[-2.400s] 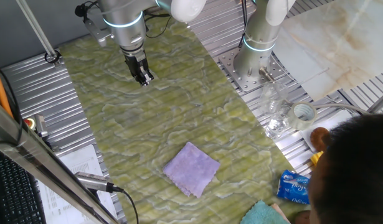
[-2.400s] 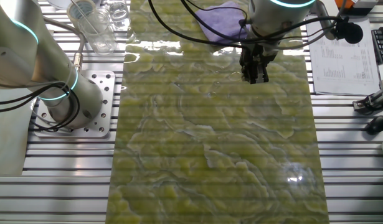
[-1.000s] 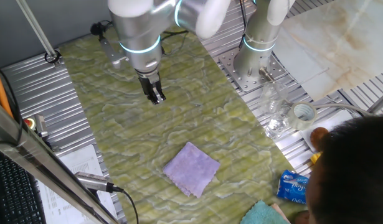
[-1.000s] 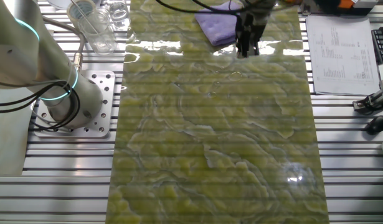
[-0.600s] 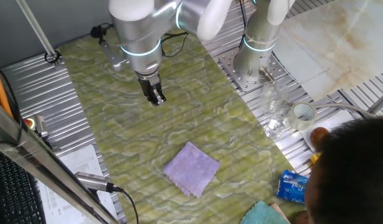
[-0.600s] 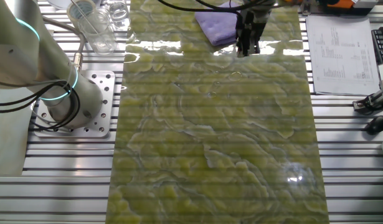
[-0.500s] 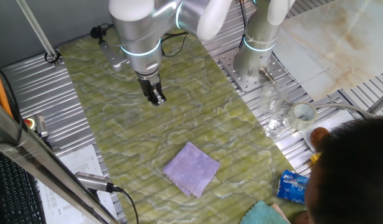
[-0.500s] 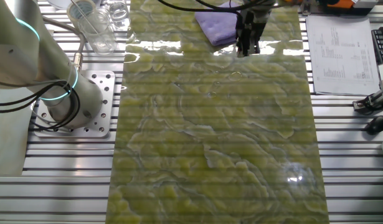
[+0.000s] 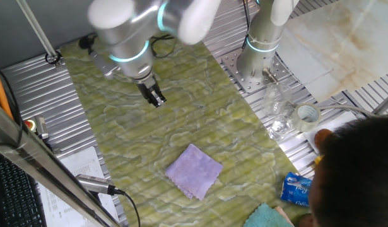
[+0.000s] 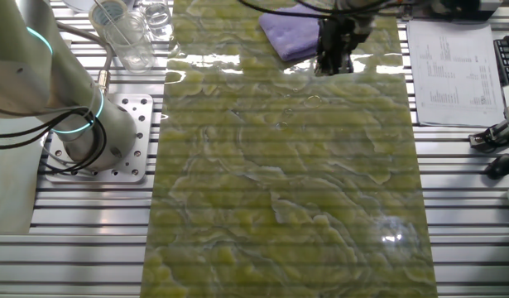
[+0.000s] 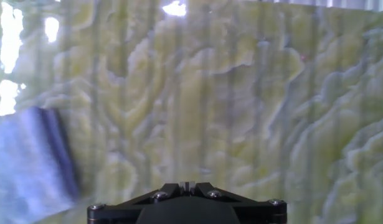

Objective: Clean the table with a cloth

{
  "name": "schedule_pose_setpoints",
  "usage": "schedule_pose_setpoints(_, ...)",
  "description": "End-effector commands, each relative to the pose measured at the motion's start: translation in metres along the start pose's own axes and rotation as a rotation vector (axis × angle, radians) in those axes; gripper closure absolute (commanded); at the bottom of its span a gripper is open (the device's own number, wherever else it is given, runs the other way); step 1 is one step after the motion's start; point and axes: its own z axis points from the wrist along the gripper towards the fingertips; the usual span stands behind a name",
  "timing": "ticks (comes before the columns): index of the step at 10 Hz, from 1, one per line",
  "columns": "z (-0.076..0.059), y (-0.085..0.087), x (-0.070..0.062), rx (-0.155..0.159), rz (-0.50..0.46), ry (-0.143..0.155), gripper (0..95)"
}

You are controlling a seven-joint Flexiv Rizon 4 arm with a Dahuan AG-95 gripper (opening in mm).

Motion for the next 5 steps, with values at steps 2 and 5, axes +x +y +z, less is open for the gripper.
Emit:
schedule_pose_setpoints(2, 0.0004, -0.0004, 0.0027, 0.005, -0.018, 0.004, 95.0)
schedule_pose_setpoints(5, 0.0004, -0.0004, 0.0027, 0.009, -0.002, 0.002, 95.0)
